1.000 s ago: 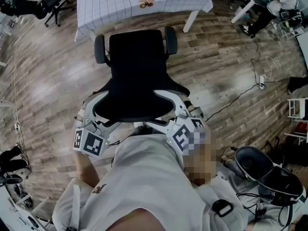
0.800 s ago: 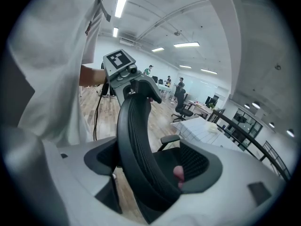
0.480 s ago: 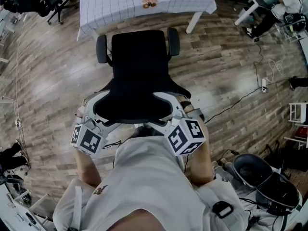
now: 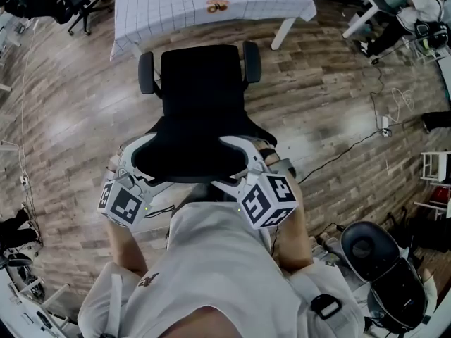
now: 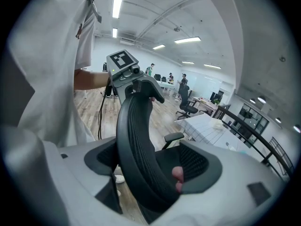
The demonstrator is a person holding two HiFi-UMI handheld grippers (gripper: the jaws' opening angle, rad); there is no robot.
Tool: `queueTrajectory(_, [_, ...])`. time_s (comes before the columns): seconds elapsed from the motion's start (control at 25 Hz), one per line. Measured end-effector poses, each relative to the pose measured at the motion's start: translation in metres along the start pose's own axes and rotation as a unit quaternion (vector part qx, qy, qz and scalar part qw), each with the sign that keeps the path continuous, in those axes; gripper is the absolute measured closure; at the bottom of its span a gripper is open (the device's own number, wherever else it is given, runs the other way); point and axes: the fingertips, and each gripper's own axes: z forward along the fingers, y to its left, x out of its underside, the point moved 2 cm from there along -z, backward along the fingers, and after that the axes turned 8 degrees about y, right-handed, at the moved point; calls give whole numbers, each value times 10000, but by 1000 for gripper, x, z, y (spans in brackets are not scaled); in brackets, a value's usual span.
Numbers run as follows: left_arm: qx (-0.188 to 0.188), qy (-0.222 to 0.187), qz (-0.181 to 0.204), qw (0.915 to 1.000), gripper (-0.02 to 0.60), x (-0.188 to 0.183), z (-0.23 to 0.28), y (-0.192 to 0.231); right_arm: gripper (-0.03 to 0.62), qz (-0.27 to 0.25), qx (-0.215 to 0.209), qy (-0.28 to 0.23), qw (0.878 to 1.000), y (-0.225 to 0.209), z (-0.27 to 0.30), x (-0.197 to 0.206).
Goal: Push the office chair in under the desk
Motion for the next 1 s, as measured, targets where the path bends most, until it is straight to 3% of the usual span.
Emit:
queueTrajectory(0.2, [228, 291, -64, 9993, 140, 3, 3, -1, 210, -42, -167, 18, 9998, -1, 2, 1])
queueTrajectory(1.0, [359, 261, -40, 9990, 140, 3, 10, 11, 209, -64, -319, -6, 9995, -15, 7, 2])
